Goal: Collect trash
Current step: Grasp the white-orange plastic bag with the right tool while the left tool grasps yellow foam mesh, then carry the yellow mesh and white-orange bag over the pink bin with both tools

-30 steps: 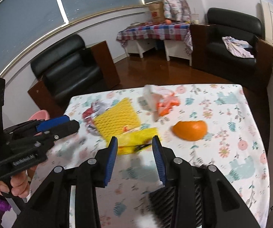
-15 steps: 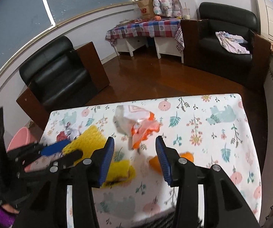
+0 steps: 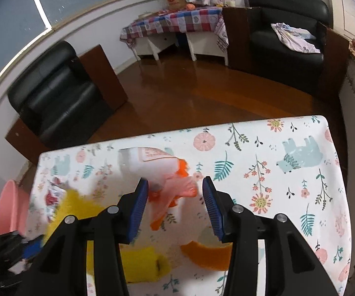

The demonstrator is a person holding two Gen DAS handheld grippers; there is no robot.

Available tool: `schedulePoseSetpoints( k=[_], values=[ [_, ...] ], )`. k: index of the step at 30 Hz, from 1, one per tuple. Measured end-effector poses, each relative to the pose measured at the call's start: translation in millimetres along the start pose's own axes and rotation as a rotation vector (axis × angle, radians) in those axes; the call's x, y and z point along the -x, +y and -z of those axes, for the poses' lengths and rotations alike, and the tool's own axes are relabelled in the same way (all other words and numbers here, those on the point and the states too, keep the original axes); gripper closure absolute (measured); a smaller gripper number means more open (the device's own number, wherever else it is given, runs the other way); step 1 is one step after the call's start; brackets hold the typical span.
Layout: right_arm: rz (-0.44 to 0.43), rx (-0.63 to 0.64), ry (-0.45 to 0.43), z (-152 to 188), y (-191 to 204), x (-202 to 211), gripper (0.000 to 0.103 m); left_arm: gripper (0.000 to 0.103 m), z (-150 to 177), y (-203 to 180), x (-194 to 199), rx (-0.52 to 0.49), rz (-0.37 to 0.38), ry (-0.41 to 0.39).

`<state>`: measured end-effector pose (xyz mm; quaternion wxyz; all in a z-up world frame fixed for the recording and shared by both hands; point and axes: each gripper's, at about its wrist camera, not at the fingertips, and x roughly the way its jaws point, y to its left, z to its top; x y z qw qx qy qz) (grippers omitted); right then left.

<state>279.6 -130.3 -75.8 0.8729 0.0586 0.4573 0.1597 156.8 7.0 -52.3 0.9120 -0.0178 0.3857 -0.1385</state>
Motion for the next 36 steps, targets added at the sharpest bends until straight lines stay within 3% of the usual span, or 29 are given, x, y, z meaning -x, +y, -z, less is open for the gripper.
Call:
schedulePoseSetpoints(
  k=[2, 7, 21, 36],
  values=[
    [-0.001, 0.003, 0.002, 0.3, 1.2, -3.0, 0.059, 0.094, 0.9, -1.8, 6.3, -0.002, 0.001, -0.005],
    [-0.042, -0.003, -0.007, 5.2, 5.1, -0.3, 0.074, 0.094, 7.0, -2.2, 22.2, 0.026, 0.002, -0.011],
    [-0.079, 0.078, -0.116, 57.2, 50.1, 89.2, 0.075, 0.094, 30.2, 4.4, 82.1, 0.116, -0.058, -0.062],
    [-0.146, 0.199, -0.097, 114.5, 117.6, 131.2, 0.075, 0.094, 70.4, 33.0, 137.2, 0.247, -0.182, -0.084]
  ],
)
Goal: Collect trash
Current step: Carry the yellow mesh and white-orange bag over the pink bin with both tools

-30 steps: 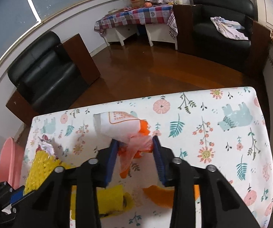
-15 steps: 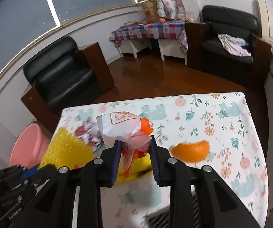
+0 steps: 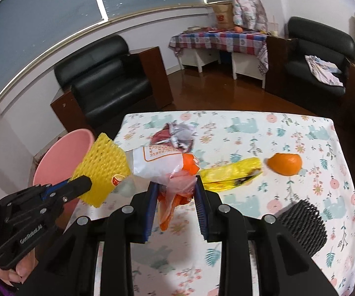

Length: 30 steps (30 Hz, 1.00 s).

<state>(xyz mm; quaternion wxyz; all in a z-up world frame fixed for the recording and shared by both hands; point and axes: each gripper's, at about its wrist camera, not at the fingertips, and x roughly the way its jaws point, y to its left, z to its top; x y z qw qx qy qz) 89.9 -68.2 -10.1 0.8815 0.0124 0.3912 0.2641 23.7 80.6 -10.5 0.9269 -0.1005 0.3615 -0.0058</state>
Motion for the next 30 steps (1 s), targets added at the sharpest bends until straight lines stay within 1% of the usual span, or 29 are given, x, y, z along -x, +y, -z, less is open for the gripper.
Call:
schedulePoseSetpoints(
  k=[5, 11, 18, 23, 30],
  values=[
    [-0.028, 0.039, 0.007, 1.7, 25.3, -2.4, 0.075, 0.094, 3.9, 22.1, 13.2, 0.052, -0.056, -0.012],
    [-0.06, 0.097, 0.012, -3.3, 57.1, -10.0, 0.075, 0.094, 3.9, 49.6, 32.1, 0.093, -0.133, -0.048],
    [-0.094, 0.177, 0.031, -11.0, 98.5, -26.7, 0.075, 0.094, 3.5, 83.9, 46.7, 0.152, -0.196, -0.072],
    [-0.12, 0.236, 0.028, -16.5, 126.8, -38.8, 0.075, 0.094, 4.8, 104.9, 56.7, 0.174, -0.255, -0.09],
    [-0.144, 0.313, 0.031, -20.4, 164.4, -58.4, 0.075, 0.094, 3.6, 131.9, 62.8, 0.211, -0.313, -0.101]
  ],
)
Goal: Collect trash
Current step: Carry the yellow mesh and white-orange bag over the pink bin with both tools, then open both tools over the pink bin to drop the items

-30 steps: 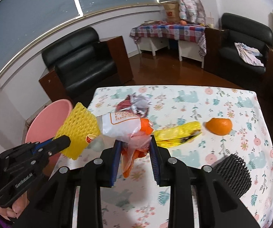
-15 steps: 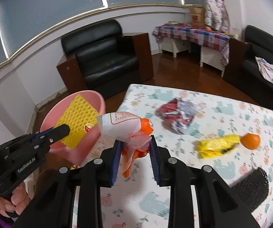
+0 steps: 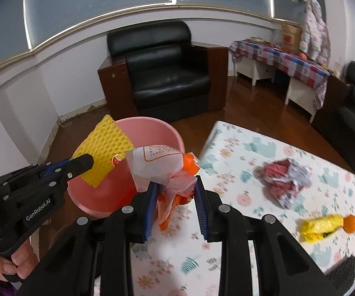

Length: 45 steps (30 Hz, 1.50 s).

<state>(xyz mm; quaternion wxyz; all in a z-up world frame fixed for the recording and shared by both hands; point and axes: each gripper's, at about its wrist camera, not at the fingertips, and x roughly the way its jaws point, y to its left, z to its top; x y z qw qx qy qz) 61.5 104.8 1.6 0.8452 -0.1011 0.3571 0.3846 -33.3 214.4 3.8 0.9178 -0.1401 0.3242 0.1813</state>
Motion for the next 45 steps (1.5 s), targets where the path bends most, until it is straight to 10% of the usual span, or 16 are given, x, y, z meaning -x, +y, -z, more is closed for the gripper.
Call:
schedulePoseSetpoints(
  k=[28, 33, 45],
  values=[
    [-0.063, 0.054, 0.097, -4.6, 43.4, -72.2, 0.073, 0.093, -2.3, 51.6, -35.7, 0.044, -0.089, 0.055],
    [-0.087, 0.038, 0.098, -3.8, 44.0, -74.0, 0.069, 0.065, -1.4, 54.0, -37.0, 0.064, -0.074, 0.059],
    [-0.109, 0.008, 0.082, -0.6, 37.8, -67.9, 0.063, 0.064, -1.8, 54.3, -32.7, 0.068, -0.054, 0.058]
  ],
)
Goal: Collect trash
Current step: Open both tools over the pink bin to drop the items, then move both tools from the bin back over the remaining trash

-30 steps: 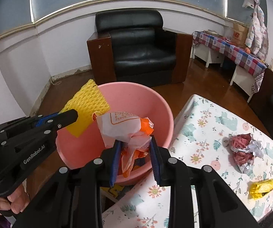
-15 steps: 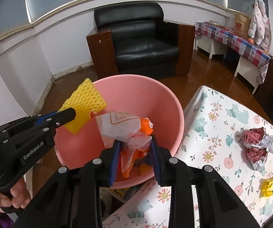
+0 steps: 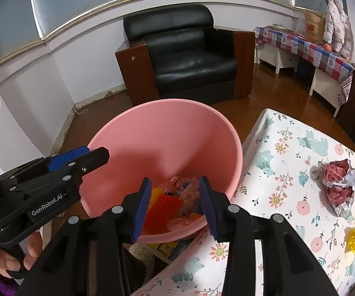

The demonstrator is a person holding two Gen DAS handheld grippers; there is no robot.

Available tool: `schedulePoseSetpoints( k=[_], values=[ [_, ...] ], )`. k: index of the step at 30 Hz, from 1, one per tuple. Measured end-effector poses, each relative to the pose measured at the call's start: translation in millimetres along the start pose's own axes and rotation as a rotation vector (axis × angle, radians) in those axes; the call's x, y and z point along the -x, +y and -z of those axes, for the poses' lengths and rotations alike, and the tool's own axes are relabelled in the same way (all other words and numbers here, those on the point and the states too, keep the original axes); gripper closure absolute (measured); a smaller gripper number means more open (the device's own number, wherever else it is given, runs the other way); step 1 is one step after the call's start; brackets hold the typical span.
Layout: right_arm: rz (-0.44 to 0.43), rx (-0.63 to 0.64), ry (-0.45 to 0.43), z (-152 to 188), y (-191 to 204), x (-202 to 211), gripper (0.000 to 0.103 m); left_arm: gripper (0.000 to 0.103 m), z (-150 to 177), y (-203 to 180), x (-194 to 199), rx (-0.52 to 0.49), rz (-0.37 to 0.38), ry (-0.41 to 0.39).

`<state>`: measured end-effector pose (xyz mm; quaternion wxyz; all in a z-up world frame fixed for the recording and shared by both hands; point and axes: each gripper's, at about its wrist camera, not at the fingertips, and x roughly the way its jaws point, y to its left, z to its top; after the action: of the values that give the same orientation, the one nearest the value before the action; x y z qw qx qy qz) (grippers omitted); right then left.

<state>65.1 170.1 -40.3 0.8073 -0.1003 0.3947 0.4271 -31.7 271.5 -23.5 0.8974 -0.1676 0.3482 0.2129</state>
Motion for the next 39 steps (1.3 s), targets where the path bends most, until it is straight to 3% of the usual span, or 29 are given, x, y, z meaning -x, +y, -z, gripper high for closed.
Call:
schedulePoseSetpoints(
  k=[19, 31, 39],
  values=[
    [0.048, -0.094, -0.022, 26.4, -36.9, 42.5, 0.063, 0.064, 4.3, -42.5, 16.1, -0.063, 0.071, -0.015],
    [0.135, -0.231, -0.027, 62.6, -94.6, 83.7, 0.063, 0.064, 11.7, -94.3, 16.7, -0.157, 0.15, -0.009],
    [0.232, -0.406, -0.067, 85.4, -152.2, 115.1, 0.063, 0.064, 13.5, -133.5, 0.4, -0.226, 0.237, 0.019]
  ],
)
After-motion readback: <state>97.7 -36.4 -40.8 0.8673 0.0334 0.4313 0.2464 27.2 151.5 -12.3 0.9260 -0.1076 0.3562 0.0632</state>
